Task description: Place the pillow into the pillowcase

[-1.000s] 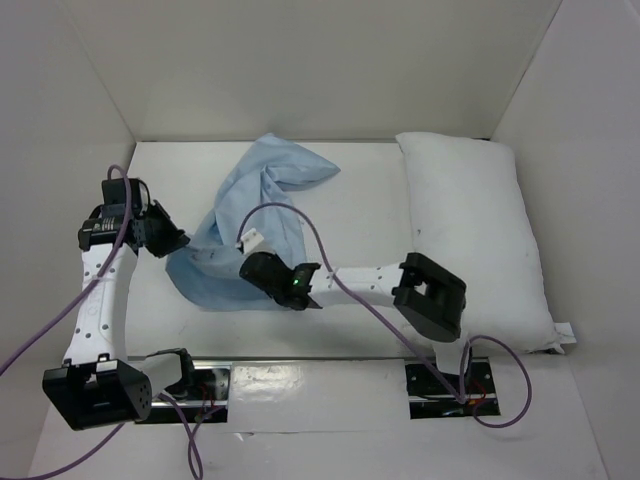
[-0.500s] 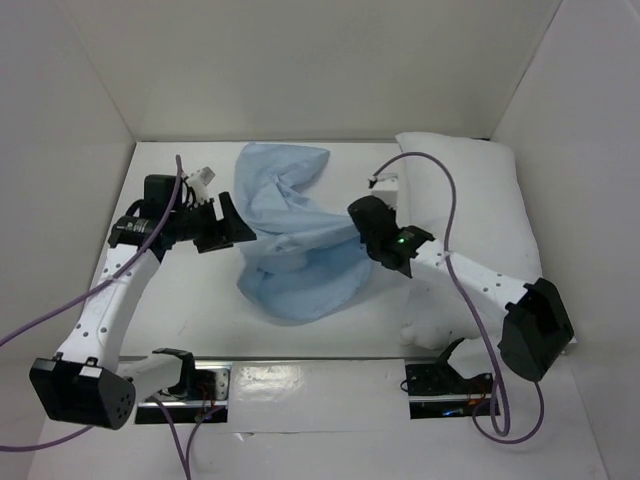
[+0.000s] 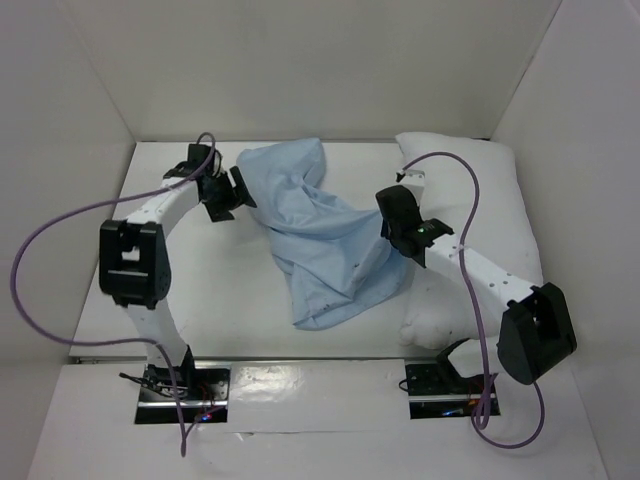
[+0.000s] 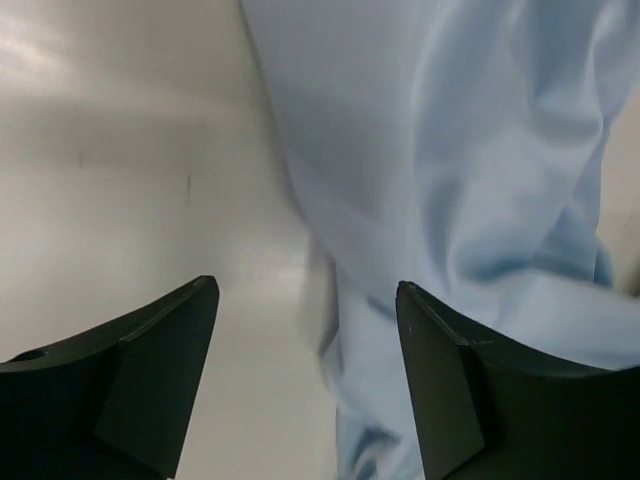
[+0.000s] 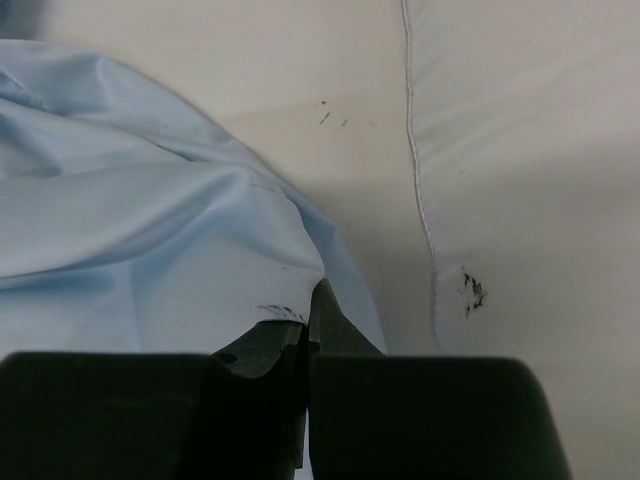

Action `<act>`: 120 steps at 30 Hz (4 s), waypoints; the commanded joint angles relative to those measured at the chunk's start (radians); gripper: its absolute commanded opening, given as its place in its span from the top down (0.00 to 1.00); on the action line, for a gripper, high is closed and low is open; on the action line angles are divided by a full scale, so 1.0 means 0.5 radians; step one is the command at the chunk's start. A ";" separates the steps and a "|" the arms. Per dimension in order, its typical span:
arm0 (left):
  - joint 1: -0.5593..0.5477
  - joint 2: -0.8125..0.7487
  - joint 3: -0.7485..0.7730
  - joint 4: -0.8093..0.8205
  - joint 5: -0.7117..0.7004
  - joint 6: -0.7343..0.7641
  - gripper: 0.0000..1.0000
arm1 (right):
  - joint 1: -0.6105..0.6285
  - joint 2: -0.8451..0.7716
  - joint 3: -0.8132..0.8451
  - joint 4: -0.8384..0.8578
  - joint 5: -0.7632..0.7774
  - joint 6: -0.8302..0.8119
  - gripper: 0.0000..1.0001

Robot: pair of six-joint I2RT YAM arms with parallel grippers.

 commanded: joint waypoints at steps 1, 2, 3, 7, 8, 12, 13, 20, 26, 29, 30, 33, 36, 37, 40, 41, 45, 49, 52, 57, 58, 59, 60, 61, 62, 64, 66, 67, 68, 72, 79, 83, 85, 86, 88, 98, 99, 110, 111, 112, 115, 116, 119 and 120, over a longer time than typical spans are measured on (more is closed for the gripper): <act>-0.013 0.288 0.290 0.210 -0.042 -0.114 0.16 | -0.043 -0.075 0.019 0.081 -0.058 -0.006 1.00; -0.034 0.346 0.336 0.235 -0.042 -0.114 0.14 | -0.043 -0.075 0.019 0.081 -0.058 -0.006 1.00; -0.055 0.402 0.415 0.263 -0.069 -0.136 0.14 | -0.043 -0.075 0.037 0.081 -0.079 -0.024 1.00; -0.074 0.702 0.680 0.238 -0.109 -0.172 0.17 | -0.080 -0.075 0.059 0.081 -0.079 -0.024 1.00; -0.074 0.770 0.707 0.238 -0.085 -0.173 0.22 | -0.080 -0.075 0.059 0.063 -0.079 -0.024 1.00; -0.053 0.755 0.848 0.162 -0.140 -0.173 1.00 | -0.099 -0.075 0.117 0.044 -0.079 -0.042 1.00; -0.019 0.713 0.873 0.101 -0.158 -0.148 1.00 | -0.117 -0.075 0.117 0.044 -0.079 -0.043 1.00; 0.199 0.133 1.087 -0.287 -0.284 0.073 1.00 | -0.138 -0.130 0.218 0.026 -0.143 -0.131 1.00; 0.266 -0.165 1.352 -0.667 -0.585 0.223 1.00 | -0.056 -0.090 0.595 -0.192 -0.165 -0.214 1.00; 0.291 -0.242 1.382 -0.713 -0.612 0.242 1.00 | 0.048 -0.090 0.681 -0.174 -0.137 -0.264 1.00; 0.315 -0.242 1.416 -0.737 -0.612 0.242 1.00 | 0.085 -0.090 0.739 -0.174 -0.113 -0.288 1.00; 0.362 -0.242 1.487 -0.756 -0.683 0.266 1.00 | 0.116 -0.121 0.819 -0.137 -0.064 -0.306 1.00; 0.386 -0.297 1.508 -0.756 -0.732 0.285 1.00 | 0.162 -0.155 0.841 -0.076 -0.045 -0.346 1.00; 0.408 -0.315 1.508 -0.756 -0.775 0.285 1.00 | 0.180 -0.182 0.841 -0.075 -0.045 -0.368 1.00; 0.447 -0.426 1.460 -0.756 -0.821 0.285 1.00 | 0.202 -0.241 0.860 -0.057 -0.005 -0.389 1.00; 0.448 -0.450 1.459 -0.756 -0.839 0.285 1.00 | 0.202 -0.271 0.860 -0.057 -0.005 -0.417 1.00; 0.466 -0.533 1.417 -0.756 -0.858 0.285 1.00 | 0.220 -0.327 0.860 -0.078 0.031 -0.435 1.00; 0.484 -0.586 1.297 -0.679 -0.837 0.303 1.00 | 0.220 -0.345 0.860 -0.054 0.031 -0.454 1.00; 0.484 -0.430 1.263 -0.541 -0.763 0.324 1.00 | 0.220 -0.296 0.805 0.087 -0.027 -0.506 1.00; 0.484 0.076 1.609 -0.501 -0.738 0.324 1.00 | 0.202 -0.017 0.694 0.552 -0.100 -0.659 1.00; 0.484 0.141 1.643 -0.501 -0.763 0.324 1.00 | 0.169 0.047 0.676 0.596 -0.134 -0.687 1.00; 0.484 0.248 1.698 -0.501 -0.763 0.324 0.99 | 0.147 0.202 0.676 0.636 -0.210 -0.687 1.00; 0.506 0.291 1.699 -0.501 -0.726 0.324 0.59 | 0.080 0.301 0.712 0.667 -0.211 -0.687 0.95; 0.506 0.325 1.699 -0.501 -0.674 0.346 0.33 | 0.028 0.412 0.767 0.603 -0.247 -0.635 0.82; 0.506 0.359 1.720 -0.501 -0.619 0.346 0.19 | -0.030 0.534 0.859 0.505 -0.293 -0.583 0.64; 0.506 0.381 1.696 -0.562 -0.463 0.346 0.08 | -0.168 0.875 1.184 0.142 -0.453 -0.424 0.24; 0.451 0.317 1.516 -0.562 -0.398 0.324 0.10 | -0.191 1.044 1.359 -0.032 -0.508 -0.350 0.22; 0.414 0.225 1.436 -0.562 -0.379 0.324 0.14 | -0.209 1.045 1.360 -0.096 -0.509 -0.331 0.20; 0.371 0.173 1.356 -0.562 -0.379 0.343 0.20 | -0.209 1.045 1.332 -0.097 -0.509 -0.307 0.18; 0.102 -0.042 0.844 -0.526 -0.395 0.370 0.59 | -0.209 0.861 1.093 -0.097 -0.637 -0.206 0.16; -0.588 -0.061 0.410 -0.375 -0.137 0.355 0.44 | -0.166 0.515 0.691 -0.171 -0.684 -0.095 0.33; -0.840 0.233 0.692 -0.375 -0.189 0.355 0.28 | -0.203 0.346 0.562 -0.171 -0.751 -0.074 0.68; -0.902 0.362 0.896 -0.375 -0.296 0.318 0.27 | -0.203 0.324 0.544 -0.171 -0.803 -0.049 0.78; -0.924 0.496 0.974 -0.375 -0.296 0.318 0.27 | -0.203 0.299 0.513 -0.192 -0.803 -0.049 0.80; -0.945 0.632 1.136 -0.394 -0.321 0.288 0.27 | -0.203 0.256 0.464 -0.214 -0.821 0.000 0.80; -1.117 1.264 1.846 -0.547 -0.606 0.288 0.26 | -0.221 0.103 0.353 -0.250 -0.840 0.111 0.53; -1.117 1.283 1.870 -0.547 -0.628 0.288 0.28 | -0.221 0.085 0.353 -0.250 -0.840 0.111 0.51; -1.135 1.301 1.907 -0.547 -0.843 0.346 0.96 | -0.221 0.066 0.335 -0.232 -0.877 0.132 0.45; -1.135 1.265 1.862 -0.547 -0.843 0.346 1.00 | -0.221 0.066 0.335 -0.232 -0.877 0.132 0.45; -1.135 1.216 1.834 -0.565 -0.843 0.346 1.00 | -0.221 0.090 0.335 -0.211 -0.931 0.111 0.45; -1.117 0.961 1.696 -0.614 -0.843 0.346 1.00 | -0.221 0.145 0.335 -0.165 -1.014 0.111 0.47; -1.117 0.891 1.659 -0.636 -0.824 0.370 1.00 | -0.203 0.167 0.335 -0.122 -1.036 0.111 0.47; -1.096 0.642 1.542 -0.743 -0.745 0.395 1.00 | -0.184 0.243 0.372 -0.073 -1.107 0.111 0.51; -1.096 0.587 1.515 -0.774 -0.696 0.395 1.00 | -0.184 0.277 0.396 -0.051 -1.128 0.089 0.52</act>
